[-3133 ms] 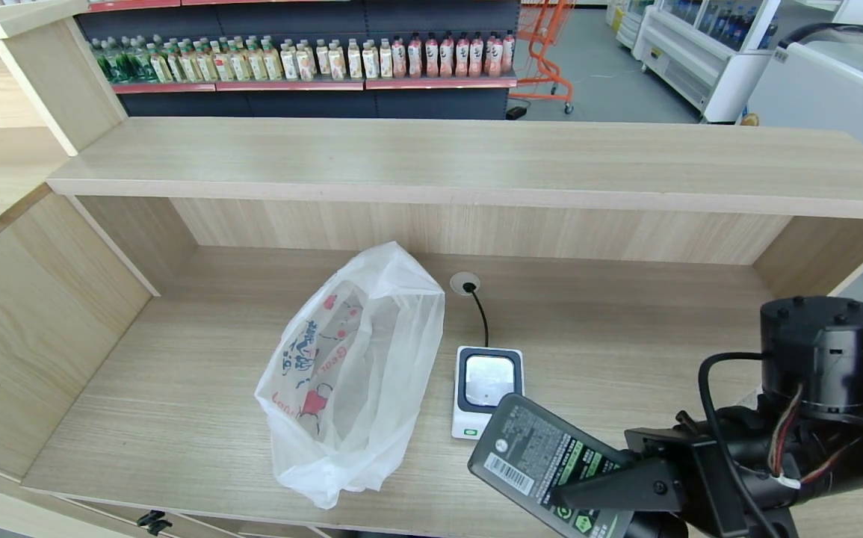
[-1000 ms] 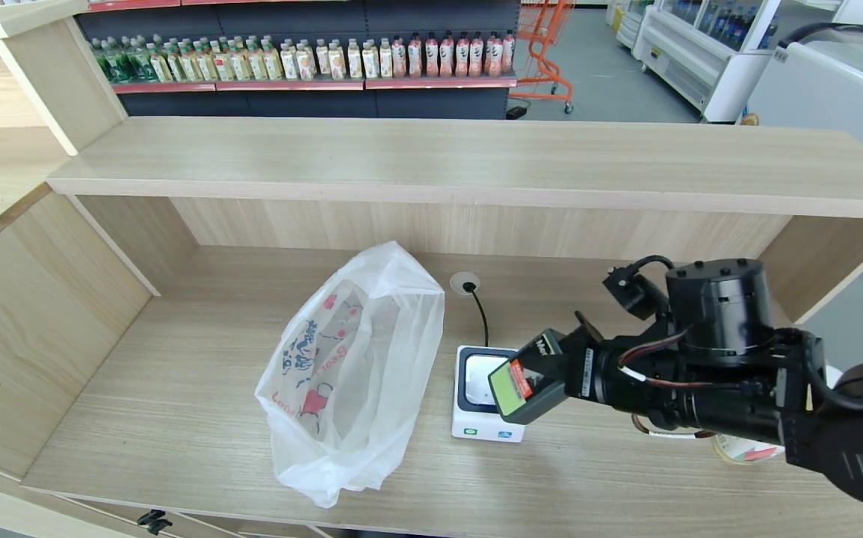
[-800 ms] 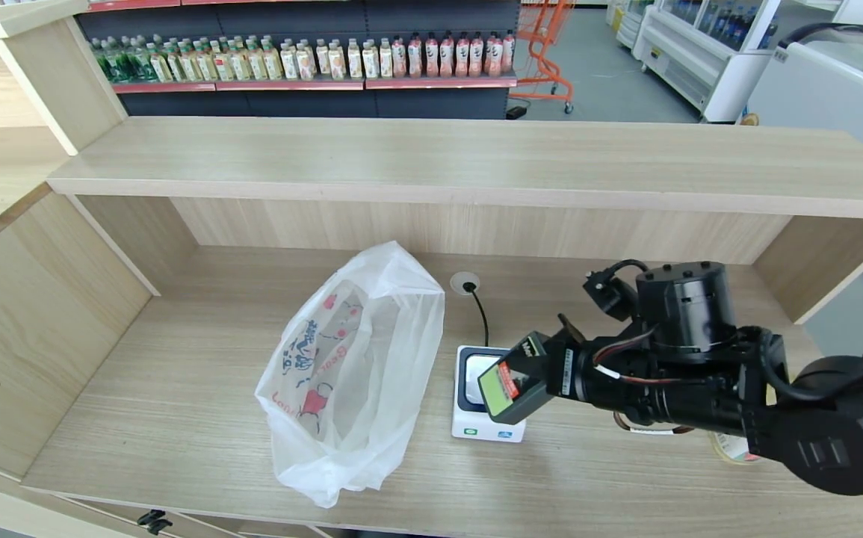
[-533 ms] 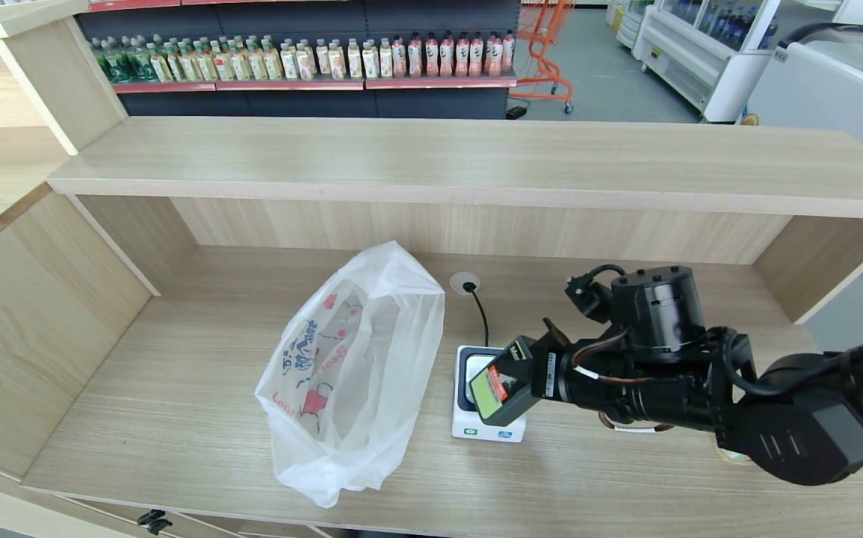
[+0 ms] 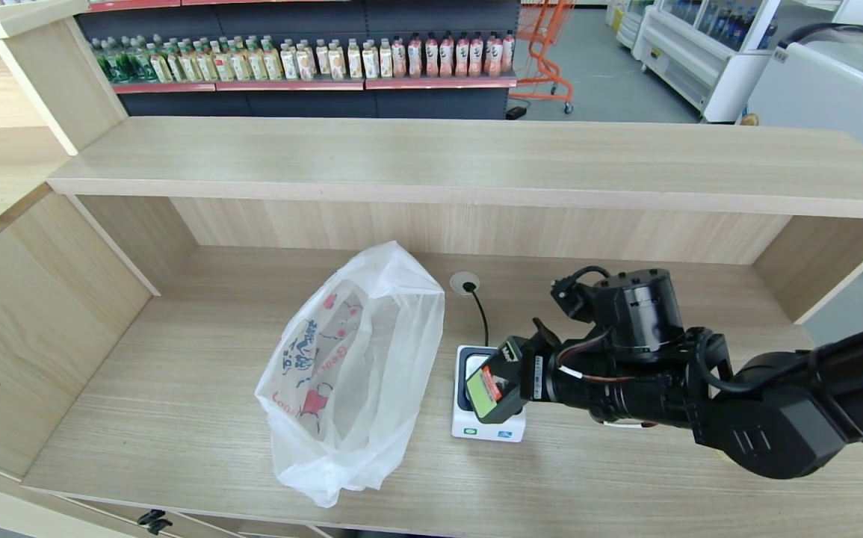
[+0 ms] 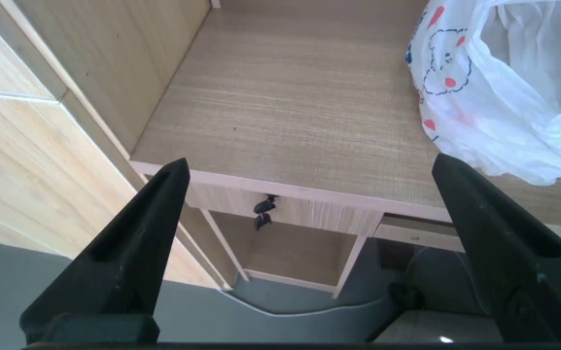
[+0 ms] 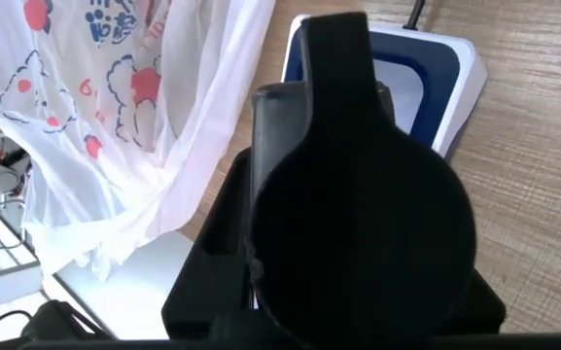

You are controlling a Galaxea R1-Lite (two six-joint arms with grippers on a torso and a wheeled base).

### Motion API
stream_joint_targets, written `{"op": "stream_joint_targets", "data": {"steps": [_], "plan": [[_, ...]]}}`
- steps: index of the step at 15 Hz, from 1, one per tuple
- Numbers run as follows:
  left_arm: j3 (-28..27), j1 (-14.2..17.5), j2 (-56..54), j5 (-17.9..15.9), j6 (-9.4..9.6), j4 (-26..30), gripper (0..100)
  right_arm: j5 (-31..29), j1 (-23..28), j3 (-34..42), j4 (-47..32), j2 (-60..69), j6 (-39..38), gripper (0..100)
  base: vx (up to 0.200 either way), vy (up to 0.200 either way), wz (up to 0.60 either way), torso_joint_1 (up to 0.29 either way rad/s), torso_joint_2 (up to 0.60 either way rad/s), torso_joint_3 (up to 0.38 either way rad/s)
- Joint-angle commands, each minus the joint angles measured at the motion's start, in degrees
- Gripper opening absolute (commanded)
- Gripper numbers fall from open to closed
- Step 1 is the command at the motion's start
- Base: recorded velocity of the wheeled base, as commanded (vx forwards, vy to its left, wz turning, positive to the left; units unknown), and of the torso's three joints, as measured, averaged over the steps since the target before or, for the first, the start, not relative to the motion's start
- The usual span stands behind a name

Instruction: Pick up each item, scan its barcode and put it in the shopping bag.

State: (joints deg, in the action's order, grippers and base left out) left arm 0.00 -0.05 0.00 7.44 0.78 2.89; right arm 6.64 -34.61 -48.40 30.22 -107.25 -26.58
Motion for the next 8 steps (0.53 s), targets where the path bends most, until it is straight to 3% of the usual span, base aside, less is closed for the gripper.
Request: {"op": "stream_joint_targets", "data": {"steps": [1,2,3,5,6,8], "plan": [[0.0,0.0,0.0,0.0,0.01,0.0,100,0.2,-0.6,-1.3,0.2,3.1,-0.4,0,0.000,0.000,0.00,0.000,0.00,0.000],[0.0,0.0,0.0,0.0,0.01,0.0,100,-0.1,-0.7,-1.3,0.3,4.2,-0.1,0,0.000,0.000,0.00,0.000,0.00,0.000],[0.0,0.0,0.0,0.0,0.01,0.0,100,-0.4,-0.3,-1.1,0.0,9.1,5.9,0,0.000,0.000,0.00,0.000,0.00,0.000],[0.0,0.0,0.0,0.0,0.01,0.0,100,-4.0,2.6,2.9,0.5,16.0,25.3,0,0.000,0.000,0.00,0.000,0.00,0.000],[0.0,0.0,0.0,0.0,0.01,0.0,100,-4.0,3.0,4.5,0.5,20.1,30.4,0,0.000,0.000,0.00,0.000,0.00,0.000],[0.0,0.0,0.0,0.0,0.01,0.0,100,-4.1,2.8,6.2,0.0,24.9,31.0,0,0.000,0.000,0.00,0.000,0.00,0.000]]}}
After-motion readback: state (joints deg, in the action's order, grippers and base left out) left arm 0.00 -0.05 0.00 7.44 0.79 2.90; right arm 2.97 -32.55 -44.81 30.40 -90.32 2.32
